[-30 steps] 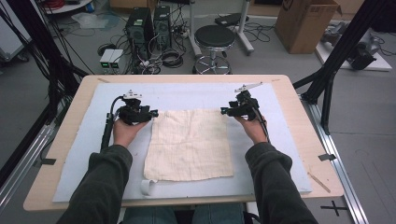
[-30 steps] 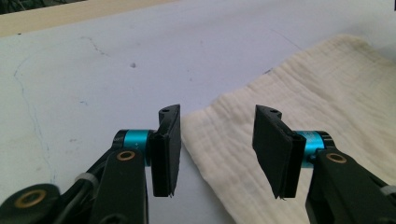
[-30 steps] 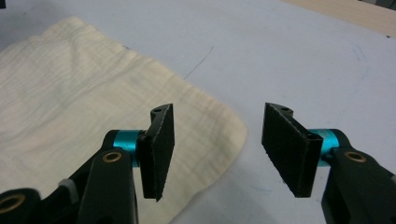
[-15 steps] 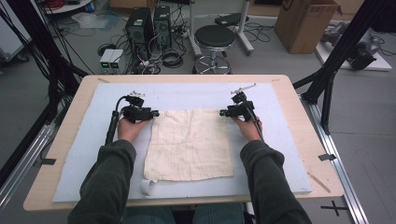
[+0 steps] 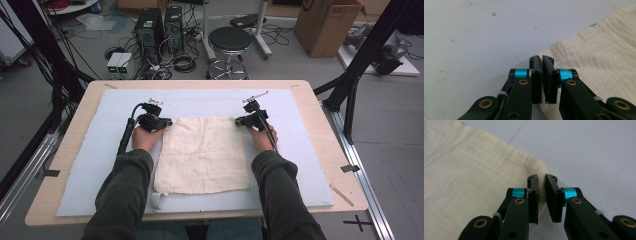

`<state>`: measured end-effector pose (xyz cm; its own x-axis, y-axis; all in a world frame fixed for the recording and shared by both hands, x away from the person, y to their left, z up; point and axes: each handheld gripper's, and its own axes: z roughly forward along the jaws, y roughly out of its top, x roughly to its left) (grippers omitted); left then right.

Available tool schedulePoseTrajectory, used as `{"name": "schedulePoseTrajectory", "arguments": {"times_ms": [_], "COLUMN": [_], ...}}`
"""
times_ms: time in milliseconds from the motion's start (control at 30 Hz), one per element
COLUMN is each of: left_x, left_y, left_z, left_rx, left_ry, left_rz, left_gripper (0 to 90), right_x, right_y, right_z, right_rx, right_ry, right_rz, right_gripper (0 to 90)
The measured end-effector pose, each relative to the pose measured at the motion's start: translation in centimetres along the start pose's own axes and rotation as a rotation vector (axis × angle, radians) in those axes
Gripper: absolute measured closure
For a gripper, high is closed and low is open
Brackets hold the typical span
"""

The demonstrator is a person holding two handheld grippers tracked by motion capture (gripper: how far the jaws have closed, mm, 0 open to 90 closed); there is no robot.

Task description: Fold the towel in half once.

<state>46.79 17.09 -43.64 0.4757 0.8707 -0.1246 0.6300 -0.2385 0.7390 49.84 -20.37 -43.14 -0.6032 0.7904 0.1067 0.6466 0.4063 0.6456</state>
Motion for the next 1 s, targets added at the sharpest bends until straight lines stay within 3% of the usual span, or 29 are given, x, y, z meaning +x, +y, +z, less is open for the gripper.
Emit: {"name": "schedulePoseTrajectory", "arguments": {"times_ms": [200, 567, 767, 1000], "left_x": [-0.1, -0.1, -0.4, -0.5], "left_y": [0.4, 1.1, 0.6, -0.6], "left_z": [-1.1, -3.9, -5.3, -7.0], "left_rx": [-0.057, -0.152, -0.167, -0.205], "left_ry": [-0.02, -0.064, -0.079, -0.099], "left_rz": [0.007, 0.032, 0.064, 0.073], "left_gripper": [86.8, 87.0, 87.0, 87.0], "right_x": [-0.1, -0.7, -0.2, 0.5], "right_y": [0.2, 0.4, 0.3, 0.0], "right_z": [-1.0, -4.0, -5.4, -6.6], "right_rx": [-0.024, -0.135, -0.167, -0.197], "right_ry": [0.022, 0.09, 0.146, 0.193], "right_rz": [-0.029, -0.028, -0.049, -0.063], "right_gripper": [84.8, 85.6, 85.6, 85.5]}}
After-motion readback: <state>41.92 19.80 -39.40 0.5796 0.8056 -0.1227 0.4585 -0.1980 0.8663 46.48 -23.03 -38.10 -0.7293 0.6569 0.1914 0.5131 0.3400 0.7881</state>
